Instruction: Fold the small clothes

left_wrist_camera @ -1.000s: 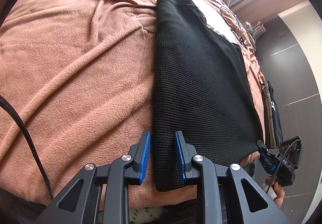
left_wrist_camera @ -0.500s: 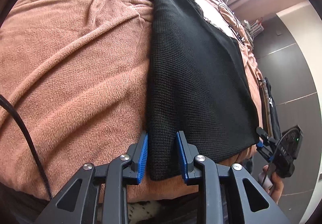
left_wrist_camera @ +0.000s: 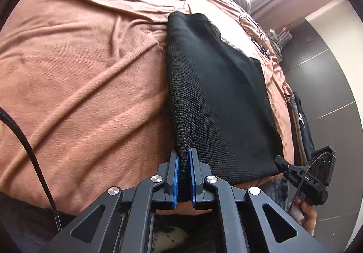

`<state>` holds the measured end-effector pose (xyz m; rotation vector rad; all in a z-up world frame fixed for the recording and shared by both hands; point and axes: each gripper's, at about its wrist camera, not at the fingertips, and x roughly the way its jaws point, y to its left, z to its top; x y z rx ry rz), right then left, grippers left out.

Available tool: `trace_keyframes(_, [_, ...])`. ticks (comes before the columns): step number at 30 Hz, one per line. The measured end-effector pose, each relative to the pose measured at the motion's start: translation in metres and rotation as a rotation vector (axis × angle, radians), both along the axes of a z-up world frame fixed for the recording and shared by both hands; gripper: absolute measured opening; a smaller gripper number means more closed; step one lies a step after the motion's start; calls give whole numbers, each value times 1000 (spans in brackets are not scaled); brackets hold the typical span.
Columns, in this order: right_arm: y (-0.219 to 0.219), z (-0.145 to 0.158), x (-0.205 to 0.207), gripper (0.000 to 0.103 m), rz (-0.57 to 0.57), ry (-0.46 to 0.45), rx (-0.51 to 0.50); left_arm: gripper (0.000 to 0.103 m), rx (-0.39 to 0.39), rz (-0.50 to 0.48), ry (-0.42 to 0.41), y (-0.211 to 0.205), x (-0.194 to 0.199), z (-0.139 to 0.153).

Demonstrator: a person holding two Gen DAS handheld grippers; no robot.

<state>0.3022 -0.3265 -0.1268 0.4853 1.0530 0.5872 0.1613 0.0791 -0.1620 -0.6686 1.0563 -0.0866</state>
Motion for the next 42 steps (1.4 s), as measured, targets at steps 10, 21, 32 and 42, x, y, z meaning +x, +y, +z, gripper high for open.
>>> trace_keyframes(10, [28, 0, -13, 11, 89, 6, 0, 8, 25, -1, -15, 16, -40, 8])
trace_keyframes(21, [50, -2, -2, 14, 167, -46, -80, 11, 36, -6, -11, 19, -52, 5])
trace_keyframes(32, [61, -3, 76, 54, 136, -53, -43, 50, 0, 42, 5, 33, -12, -11])
trace_keyframes(42, [85, -39, 145, 54, 167, 19, 64, 50, -24, 59, 26, 50, 37, -26])
